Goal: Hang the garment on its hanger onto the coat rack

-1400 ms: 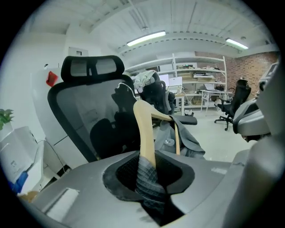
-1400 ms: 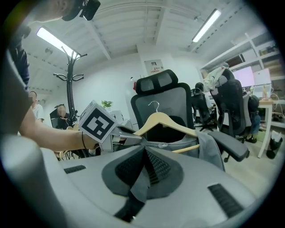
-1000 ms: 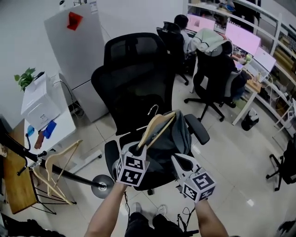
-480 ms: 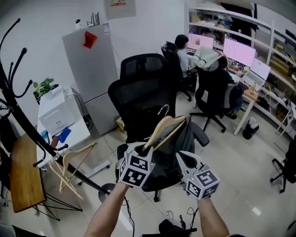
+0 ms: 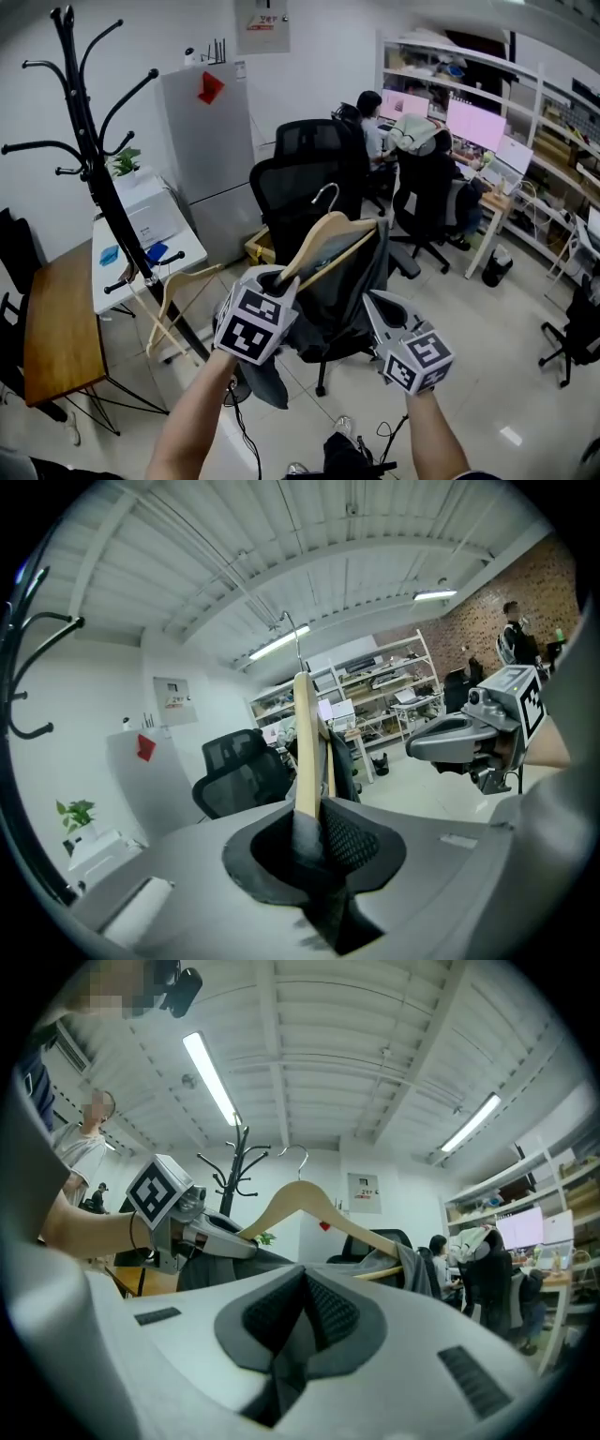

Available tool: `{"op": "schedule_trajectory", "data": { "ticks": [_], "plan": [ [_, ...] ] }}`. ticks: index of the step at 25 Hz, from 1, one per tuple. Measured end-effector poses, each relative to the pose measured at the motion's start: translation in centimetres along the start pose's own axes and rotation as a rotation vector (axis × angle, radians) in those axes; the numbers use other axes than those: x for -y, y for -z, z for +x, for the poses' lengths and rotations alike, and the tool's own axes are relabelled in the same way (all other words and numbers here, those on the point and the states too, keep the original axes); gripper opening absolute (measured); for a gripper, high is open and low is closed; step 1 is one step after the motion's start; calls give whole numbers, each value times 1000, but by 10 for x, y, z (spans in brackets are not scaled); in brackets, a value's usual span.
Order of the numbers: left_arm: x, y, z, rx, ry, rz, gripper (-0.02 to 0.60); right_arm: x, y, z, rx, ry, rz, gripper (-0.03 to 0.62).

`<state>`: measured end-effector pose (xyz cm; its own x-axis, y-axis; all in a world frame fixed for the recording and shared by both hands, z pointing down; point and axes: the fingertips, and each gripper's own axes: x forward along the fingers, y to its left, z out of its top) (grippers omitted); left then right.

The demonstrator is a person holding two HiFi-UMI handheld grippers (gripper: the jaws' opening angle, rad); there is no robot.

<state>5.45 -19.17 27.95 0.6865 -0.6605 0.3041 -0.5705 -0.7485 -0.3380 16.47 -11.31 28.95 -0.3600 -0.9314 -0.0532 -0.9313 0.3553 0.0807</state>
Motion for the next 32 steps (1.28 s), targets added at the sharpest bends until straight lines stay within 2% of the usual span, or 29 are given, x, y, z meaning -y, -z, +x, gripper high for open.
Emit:
{"op": "schedule_trajectory", "data": {
  "ticks": [5,11,17,24,32],
  "plan": [
    [-21,12,-83,-23,-66,-47,63,-59,-27,10,56,-124,-7,2],
    [-48,19,-169,-51,-160,-13,63,-121,-53,33,103,-303,-11,2],
    [-70,43,-222,-131,-260,-23,64,-168,-68,47,138,-454,-25,2],
    [-83,75,-263,-219,-358,-50,64,-202,-78,57,168,-559,-19,2],
    [-115,83,-292,-229,-456,-71,64,-218,-82,70,181,-619,-30,2]
  ]
}}
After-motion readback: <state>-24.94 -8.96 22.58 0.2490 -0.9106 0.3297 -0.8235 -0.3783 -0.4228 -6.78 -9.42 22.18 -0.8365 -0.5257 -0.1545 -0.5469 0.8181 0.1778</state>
